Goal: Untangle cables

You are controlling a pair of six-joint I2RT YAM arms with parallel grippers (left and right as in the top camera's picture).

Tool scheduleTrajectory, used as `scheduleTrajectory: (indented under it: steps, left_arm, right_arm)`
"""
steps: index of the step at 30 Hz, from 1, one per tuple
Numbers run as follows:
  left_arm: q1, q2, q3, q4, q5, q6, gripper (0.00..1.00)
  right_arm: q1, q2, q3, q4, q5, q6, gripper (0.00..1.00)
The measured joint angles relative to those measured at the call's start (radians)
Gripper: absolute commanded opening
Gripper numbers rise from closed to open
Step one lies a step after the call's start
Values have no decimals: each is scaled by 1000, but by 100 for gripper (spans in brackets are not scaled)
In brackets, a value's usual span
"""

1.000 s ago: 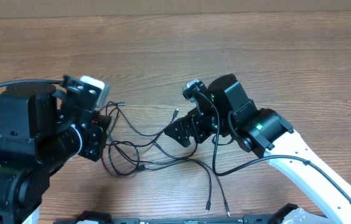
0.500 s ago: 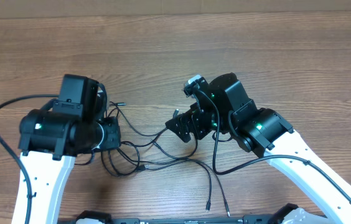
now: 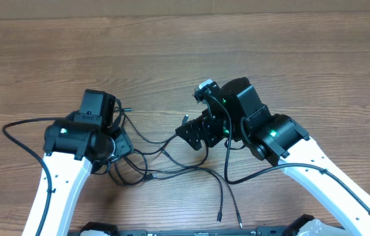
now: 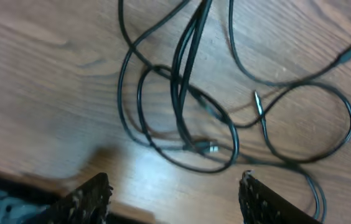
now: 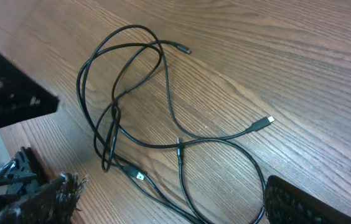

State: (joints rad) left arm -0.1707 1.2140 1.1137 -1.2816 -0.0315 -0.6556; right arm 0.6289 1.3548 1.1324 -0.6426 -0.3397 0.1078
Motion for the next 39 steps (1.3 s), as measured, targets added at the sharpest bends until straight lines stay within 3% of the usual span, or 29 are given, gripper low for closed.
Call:
scheduleTrajectory:
  steps: [6, 11, 13, 15, 18, 28, 29, 30, 39]
  left_arm:
    - [0, 0, -93, 134, -20, 8, 72]
    - [0, 0, -154, 222, -34, 11, 70]
    - [0, 0, -173, 260, -34, 16, 61]
    - [0, 0, -188, 297, -38, 27, 59]
    - [0, 0, -207, 338, -48, 30, 39]
    - [0, 43, -224, 377, -80, 37, 31]
    - [0, 61, -225, 385, -82, 37, 23]
    - [0, 79, -225, 393, -84, 36, 4]
    - [0, 201, -227, 463, -68, 82, 4]
  right_arm:
    - [0, 0, 0, -5, -5, 0, 93]
    - [0, 0, 0, -17, -17, 0, 93]
    - [0, 0, 0, -24, -19, 0, 93]
    - [0, 0, 0, -31, -20, 0, 93]
    - [1, 0, 0, -34, -22, 0, 93]
    - [27, 0, 0, -35, -23, 0, 92]
    - [27, 0, 0, -35, -23, 0, 92]
    - [27, 0, 0, -35, -24, 0, 90]
    - [28, 0, 0, -63, -39, 0, 90]
